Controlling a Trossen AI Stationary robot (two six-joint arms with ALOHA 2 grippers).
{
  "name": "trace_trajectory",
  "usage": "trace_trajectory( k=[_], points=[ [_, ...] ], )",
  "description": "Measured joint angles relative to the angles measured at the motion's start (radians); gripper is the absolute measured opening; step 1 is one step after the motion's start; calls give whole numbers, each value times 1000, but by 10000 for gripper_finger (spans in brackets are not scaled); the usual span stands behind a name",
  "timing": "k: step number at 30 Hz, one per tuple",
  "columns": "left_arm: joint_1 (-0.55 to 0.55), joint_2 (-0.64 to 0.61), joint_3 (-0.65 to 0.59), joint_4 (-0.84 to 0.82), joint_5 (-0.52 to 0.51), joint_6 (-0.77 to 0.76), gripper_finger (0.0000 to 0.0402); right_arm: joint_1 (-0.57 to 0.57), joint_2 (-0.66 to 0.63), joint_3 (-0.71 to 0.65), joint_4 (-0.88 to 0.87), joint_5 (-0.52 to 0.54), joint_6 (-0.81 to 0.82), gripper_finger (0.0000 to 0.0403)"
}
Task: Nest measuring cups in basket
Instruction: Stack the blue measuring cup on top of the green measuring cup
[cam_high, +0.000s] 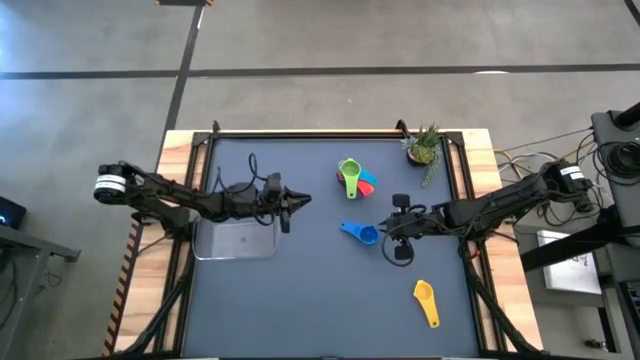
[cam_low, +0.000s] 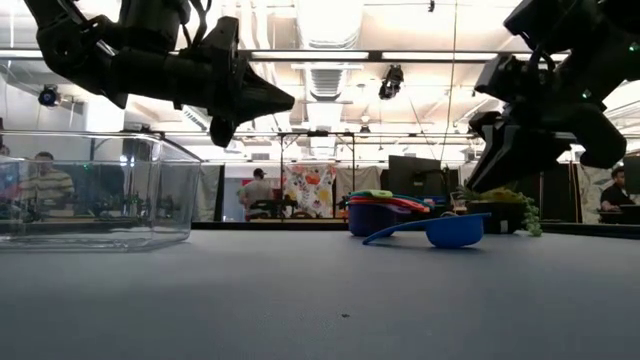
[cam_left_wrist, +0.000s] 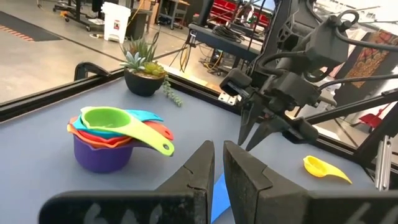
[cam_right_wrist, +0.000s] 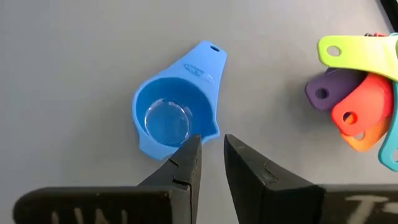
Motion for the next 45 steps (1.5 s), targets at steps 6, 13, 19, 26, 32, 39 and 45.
trace_trajectory(
  k=[6,13,19,26,32,39,45],
  points=[
    [0,0,-2,0,0,1,17,0,0,0,10,0,1,59],
    [0,0,2,-6,0,1,17,0,0,-1,11,-1,8,59],
    [0,0,2,-6,0,1,17,0,0,-10,15,0,17,59],
    [0,0,4,-4,0,1,17,0,0,-15,15,0,44,59],
    [0,0,4,-3,0,1,17,0,0,-16,14,-1,53,59],
    [0,0,4,-4,0,1,17,0,0,-7,75,-31,86,59],
    [0,0,4,0,0,1,17,0,0,27,227,-55,55,59]
  ],
)
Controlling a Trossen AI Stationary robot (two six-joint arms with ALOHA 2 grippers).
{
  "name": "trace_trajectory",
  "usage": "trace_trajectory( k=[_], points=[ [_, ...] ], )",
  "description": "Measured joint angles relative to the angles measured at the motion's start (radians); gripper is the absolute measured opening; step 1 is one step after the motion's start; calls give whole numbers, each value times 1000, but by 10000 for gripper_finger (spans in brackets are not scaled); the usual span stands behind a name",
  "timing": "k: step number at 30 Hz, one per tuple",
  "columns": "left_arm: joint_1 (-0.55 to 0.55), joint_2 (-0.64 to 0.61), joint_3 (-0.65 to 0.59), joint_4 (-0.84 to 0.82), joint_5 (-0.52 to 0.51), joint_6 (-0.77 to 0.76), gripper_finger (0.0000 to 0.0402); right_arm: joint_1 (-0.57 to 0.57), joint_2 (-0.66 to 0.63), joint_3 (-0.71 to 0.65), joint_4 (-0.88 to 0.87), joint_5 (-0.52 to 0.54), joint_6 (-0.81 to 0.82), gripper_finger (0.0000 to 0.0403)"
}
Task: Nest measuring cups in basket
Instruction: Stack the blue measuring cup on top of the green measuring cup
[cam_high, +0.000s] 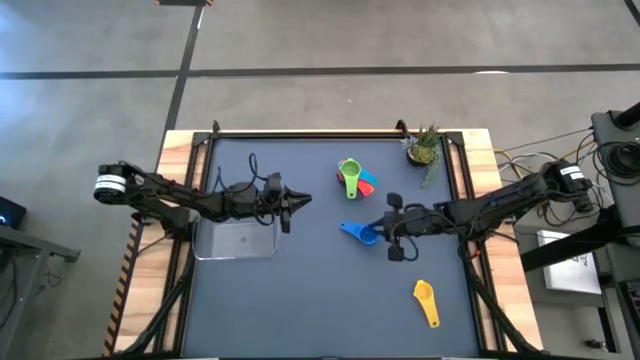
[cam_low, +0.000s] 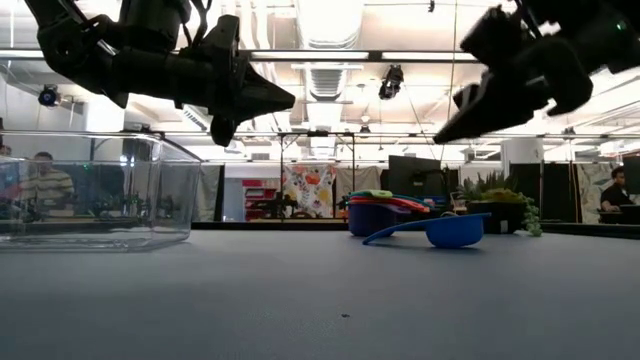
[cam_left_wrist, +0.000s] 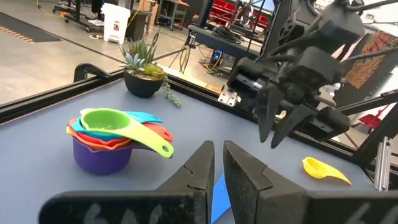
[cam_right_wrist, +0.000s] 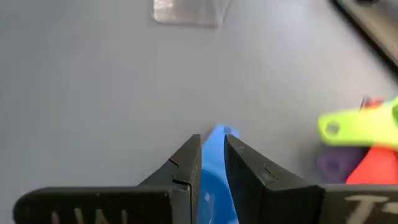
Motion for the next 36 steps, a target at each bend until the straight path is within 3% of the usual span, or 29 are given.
trace_trajectory(
  k=[6,10,15,19,25,31,36],
  points=[
    [-2,0,0,2,1,-22,17,0,0,71,-40,-1,-84,71],
    [-2,0,0,2,1,-22,17,0,32,125,-129,-4,-81,115],
    [-2,0,2,4,2,-22,17,0,137,165,-131,-3,-80,184],
    [-2,0,2,2,4,-22,17,-2,231,205,-131,18,-36,215],
    [-2,0,2,-1,10,-22,17,-3,386,272,-140,105,-11,219],
    [-2,0,2,-8,11,-22,17,-11,510,347,-166,105,108,212],
    [-2,0,2,-15,11,-22,17,-35,565,421,-296,108,191,211]
  ],
)
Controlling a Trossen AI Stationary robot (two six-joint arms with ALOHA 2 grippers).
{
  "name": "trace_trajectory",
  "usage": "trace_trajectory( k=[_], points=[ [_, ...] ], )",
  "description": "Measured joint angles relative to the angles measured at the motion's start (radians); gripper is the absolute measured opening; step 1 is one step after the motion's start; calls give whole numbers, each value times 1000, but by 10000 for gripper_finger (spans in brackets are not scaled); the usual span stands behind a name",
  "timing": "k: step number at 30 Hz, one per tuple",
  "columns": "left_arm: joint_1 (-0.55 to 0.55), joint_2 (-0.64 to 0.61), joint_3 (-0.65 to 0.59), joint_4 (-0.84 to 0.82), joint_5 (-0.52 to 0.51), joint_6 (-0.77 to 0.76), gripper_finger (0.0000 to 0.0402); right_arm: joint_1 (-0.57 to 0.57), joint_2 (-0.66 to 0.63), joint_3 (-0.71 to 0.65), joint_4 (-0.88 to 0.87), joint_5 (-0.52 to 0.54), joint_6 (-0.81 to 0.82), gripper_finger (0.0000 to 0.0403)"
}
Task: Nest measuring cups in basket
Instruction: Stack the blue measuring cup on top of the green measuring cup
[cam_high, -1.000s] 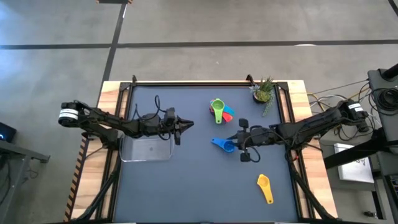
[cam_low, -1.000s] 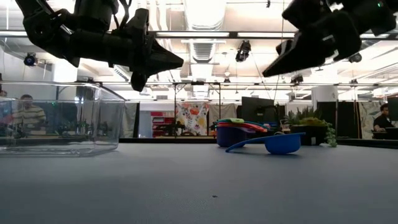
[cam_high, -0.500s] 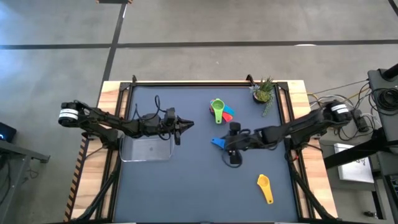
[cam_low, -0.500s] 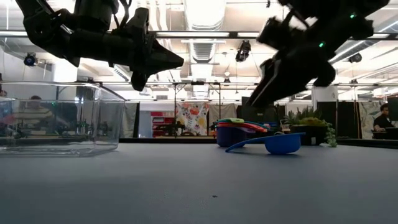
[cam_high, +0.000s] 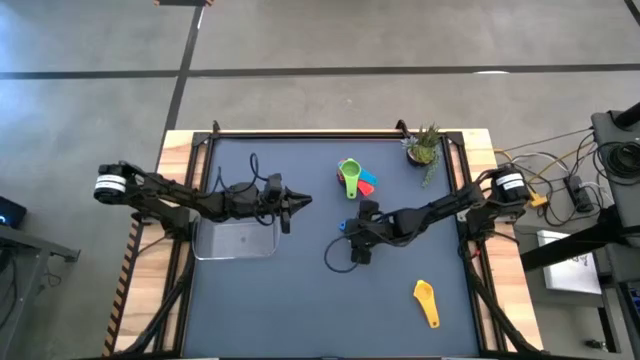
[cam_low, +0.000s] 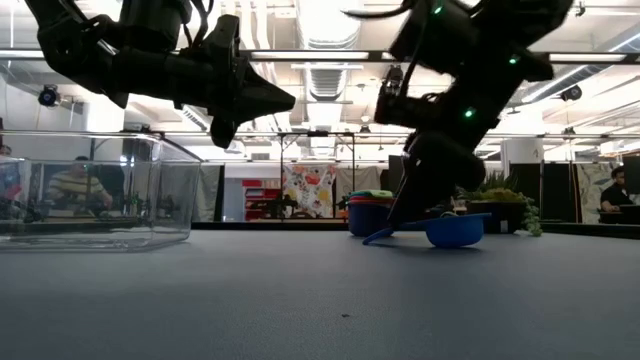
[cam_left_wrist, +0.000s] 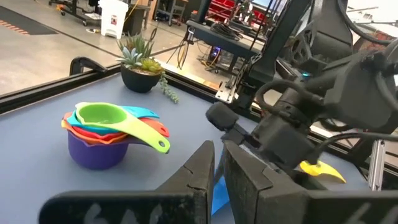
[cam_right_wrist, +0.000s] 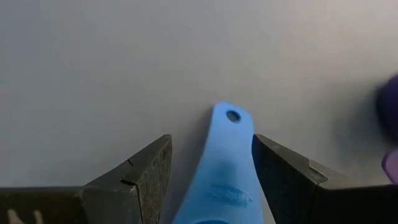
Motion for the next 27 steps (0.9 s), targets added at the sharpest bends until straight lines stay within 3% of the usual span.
trace_trajectory(
  k=[9,16,19,27],
  points=[
    [0,0,0,0,0,0,17,-57,57,59,-136,-14,57,211],
    [0,0,0,-4,0,4,17,-64,59,58,-132,-93,-41,208],
    [0,0,0,-4,0,4,17,-58,48,57,-137,-173,-137,199],
    [0,0,0,-8,0,7,17,-35,24,56,-178,-545,-247,166]
  ],
)
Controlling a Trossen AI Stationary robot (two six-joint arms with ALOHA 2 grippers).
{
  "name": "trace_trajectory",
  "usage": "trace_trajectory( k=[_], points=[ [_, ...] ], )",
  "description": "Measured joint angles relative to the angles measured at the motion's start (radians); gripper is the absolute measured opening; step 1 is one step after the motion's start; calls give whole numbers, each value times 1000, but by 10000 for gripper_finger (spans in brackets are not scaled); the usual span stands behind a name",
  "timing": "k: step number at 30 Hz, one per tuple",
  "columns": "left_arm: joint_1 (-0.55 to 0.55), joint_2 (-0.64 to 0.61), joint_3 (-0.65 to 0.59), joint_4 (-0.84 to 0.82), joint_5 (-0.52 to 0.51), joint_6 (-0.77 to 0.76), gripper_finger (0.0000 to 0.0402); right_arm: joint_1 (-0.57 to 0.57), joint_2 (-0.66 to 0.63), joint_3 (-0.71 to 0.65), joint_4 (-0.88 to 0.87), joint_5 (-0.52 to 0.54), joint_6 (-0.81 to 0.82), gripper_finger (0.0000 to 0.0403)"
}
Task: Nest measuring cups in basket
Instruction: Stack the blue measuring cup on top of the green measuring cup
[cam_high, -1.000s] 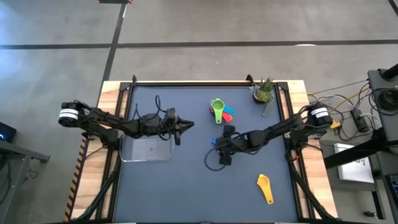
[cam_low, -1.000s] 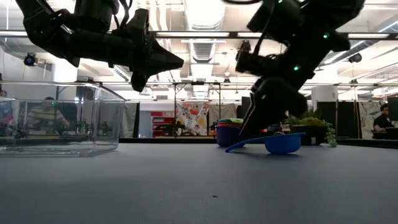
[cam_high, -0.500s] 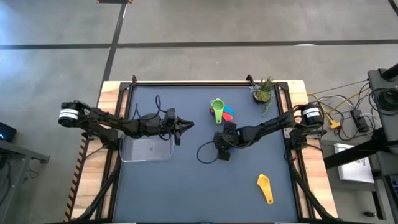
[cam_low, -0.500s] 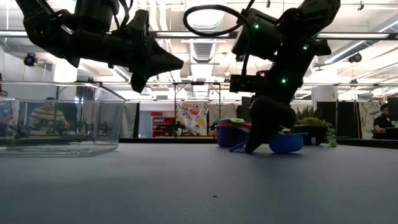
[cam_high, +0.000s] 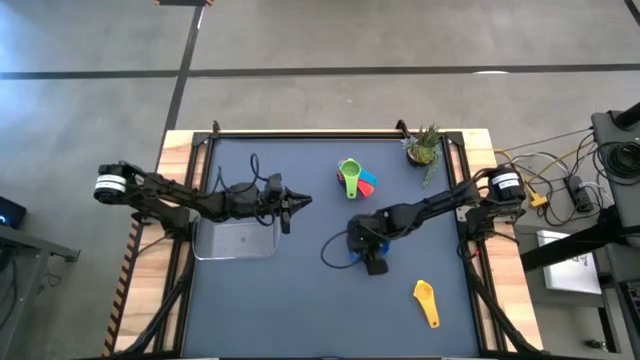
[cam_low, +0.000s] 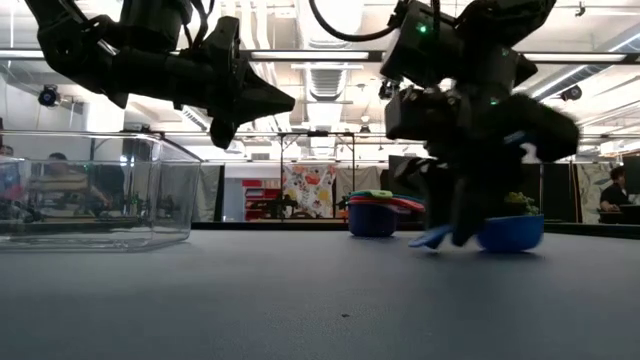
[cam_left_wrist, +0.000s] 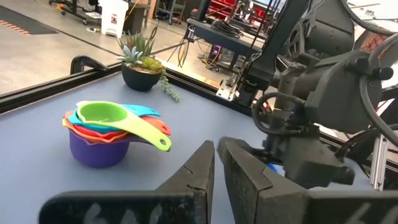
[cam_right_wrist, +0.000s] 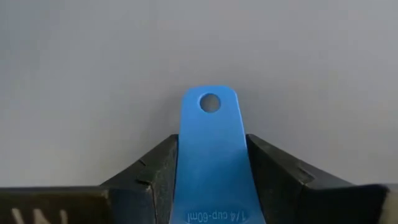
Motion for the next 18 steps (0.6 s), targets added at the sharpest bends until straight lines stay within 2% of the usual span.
trace_trajectory(
  k=[3,8,14,18],
  points=[
    [0,0,0,-2,0,0,17,19,0,0,-36,-56,-2,160],
    [0,0,0,-2,0,0,17,55,-3,0,-70,-55,-23,163],
    [0,0,0,-1,0,0,17,107,-3,5,-88,51,-177,157],
    [0,0,0,0,0,0,17,128,-2,36,-116,63,-241,159]
  ],
)
